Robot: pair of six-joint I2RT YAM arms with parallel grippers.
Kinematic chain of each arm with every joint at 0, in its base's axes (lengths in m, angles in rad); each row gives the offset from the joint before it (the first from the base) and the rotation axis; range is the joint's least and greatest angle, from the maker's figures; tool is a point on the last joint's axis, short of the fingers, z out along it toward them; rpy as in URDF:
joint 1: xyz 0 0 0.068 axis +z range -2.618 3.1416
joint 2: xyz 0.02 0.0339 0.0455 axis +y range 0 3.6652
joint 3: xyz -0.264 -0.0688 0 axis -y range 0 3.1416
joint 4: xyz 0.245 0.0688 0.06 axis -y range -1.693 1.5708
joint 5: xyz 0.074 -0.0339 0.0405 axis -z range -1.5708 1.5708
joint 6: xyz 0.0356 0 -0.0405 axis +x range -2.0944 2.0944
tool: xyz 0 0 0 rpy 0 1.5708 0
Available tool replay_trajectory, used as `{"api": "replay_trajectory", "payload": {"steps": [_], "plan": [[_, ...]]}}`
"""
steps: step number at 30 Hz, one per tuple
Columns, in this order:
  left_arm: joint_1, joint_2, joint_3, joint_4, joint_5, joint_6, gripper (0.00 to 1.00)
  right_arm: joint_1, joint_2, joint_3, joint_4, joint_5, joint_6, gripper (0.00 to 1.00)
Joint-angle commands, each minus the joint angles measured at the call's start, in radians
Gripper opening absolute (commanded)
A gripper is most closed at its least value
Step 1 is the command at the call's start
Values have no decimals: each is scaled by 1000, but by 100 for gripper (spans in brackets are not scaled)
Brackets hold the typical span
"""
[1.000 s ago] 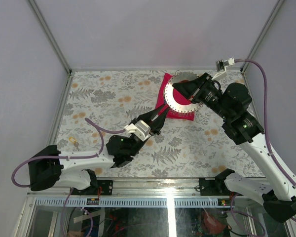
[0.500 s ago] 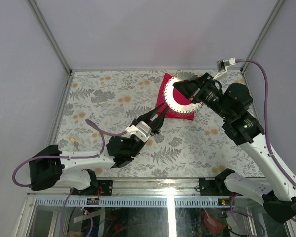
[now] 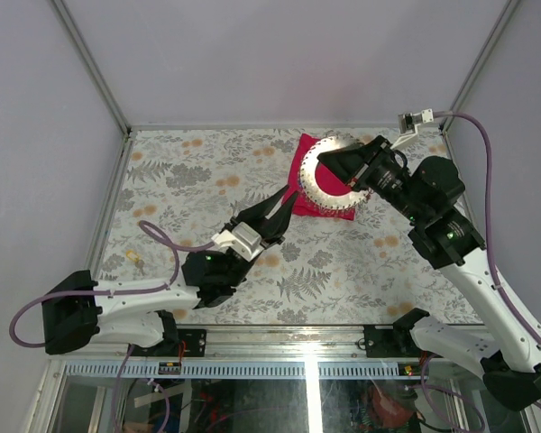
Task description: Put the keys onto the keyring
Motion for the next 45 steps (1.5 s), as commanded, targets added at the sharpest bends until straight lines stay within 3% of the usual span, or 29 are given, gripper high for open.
{"api": "replay_trajectory", "payload": {"steps": [1, 11, 21, 45], "plan": [[-6, -52, -14, -1, 36, -23, 24, -2, -59, -24, 165, -12, -11, 0], [-6, -107, -31, -134, 64, -10, 34, -2, -103, -45, 238, -18, -46, 0], [-6, -99, 7, -132, 39, 108, 41, -3, -121, -66, 308, -49, -54, 0], [-6, -66, 91, -120, 87, 155, 30, -3, -138, -67, 316, -71, -67, 0]]}}
